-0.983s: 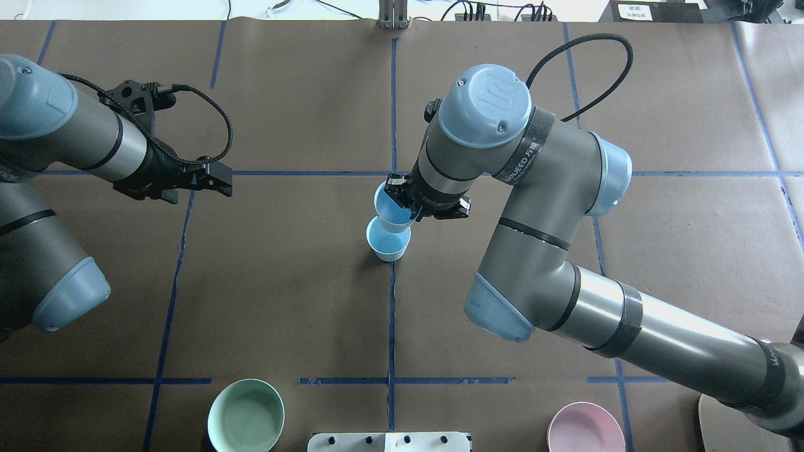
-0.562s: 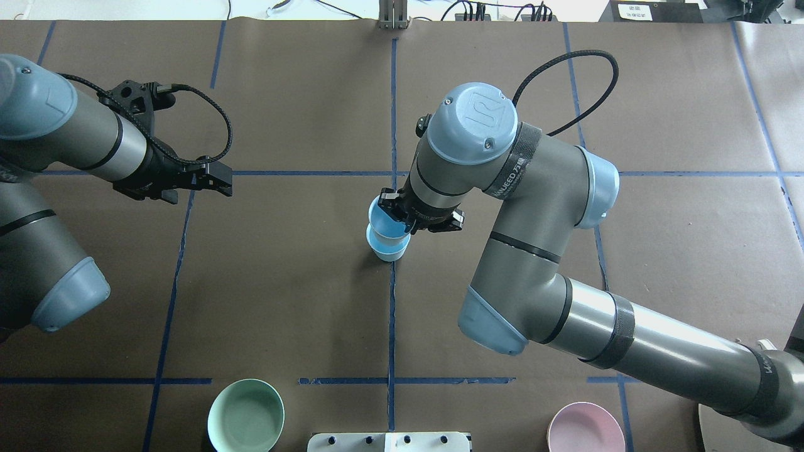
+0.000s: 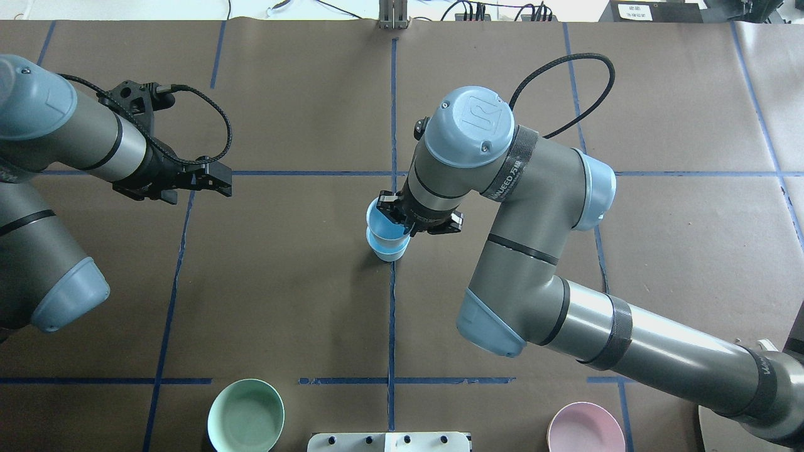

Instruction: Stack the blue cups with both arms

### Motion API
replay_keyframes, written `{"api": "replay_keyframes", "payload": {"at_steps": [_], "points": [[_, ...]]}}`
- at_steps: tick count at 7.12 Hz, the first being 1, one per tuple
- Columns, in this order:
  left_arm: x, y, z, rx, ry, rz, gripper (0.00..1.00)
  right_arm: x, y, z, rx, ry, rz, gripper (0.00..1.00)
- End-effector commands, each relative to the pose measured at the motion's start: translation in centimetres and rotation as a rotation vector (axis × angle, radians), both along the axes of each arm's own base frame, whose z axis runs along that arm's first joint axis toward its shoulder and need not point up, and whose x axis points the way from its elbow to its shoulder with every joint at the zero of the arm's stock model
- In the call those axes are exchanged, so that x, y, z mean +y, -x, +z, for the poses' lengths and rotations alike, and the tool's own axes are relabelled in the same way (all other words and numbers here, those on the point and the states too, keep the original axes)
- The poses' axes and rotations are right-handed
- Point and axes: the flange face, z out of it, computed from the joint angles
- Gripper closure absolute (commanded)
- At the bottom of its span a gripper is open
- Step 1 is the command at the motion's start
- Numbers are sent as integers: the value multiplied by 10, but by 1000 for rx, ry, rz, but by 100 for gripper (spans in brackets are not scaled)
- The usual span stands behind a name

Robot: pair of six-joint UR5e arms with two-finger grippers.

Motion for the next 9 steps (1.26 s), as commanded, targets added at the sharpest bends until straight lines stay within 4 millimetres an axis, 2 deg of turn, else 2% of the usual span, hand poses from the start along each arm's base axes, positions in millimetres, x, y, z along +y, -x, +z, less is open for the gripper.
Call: {"api": "replay_keyframes", "payload": {"at_steps": [1, 2, 3, 4, 5, 6, 7, 8, 9], "points": [[0, 0, 1, -2, 0, -1, 0, -1, 1, 0, 2, -2, 2, 2], [-1, 0, 3, -7, -3, 0, 0, 0, -2, 0, -1, -6, 3, 2], [4, 5, 27, -38, 7, 14, 0, -7, -28, 7, -10, -8, 22, 2], [-7, 31, 51, -86, -65, 53, 0, -12, -89, 49, 1, 6, 56, 2], [-20, 76, 88, -156, -128, 85, 0, -25, -151, 89, 13, -40, 3, 2], [-33, 122, 122, -214, -176, 121, 0, -47, -207, 131, 32, -53, -26, 2], [-53, 190, 167, -211, -209, 189, 0, -62, -262, 177, 68, -95, -58, 1], [-72, 262, 212, -182, -244, 231, 0, -67, -323, 231, 108, -148, -106, 1], [-80, 323, 253, -184, -267, 255, 0, -62, -383, 275, 126, -199, -147, 1]]}}
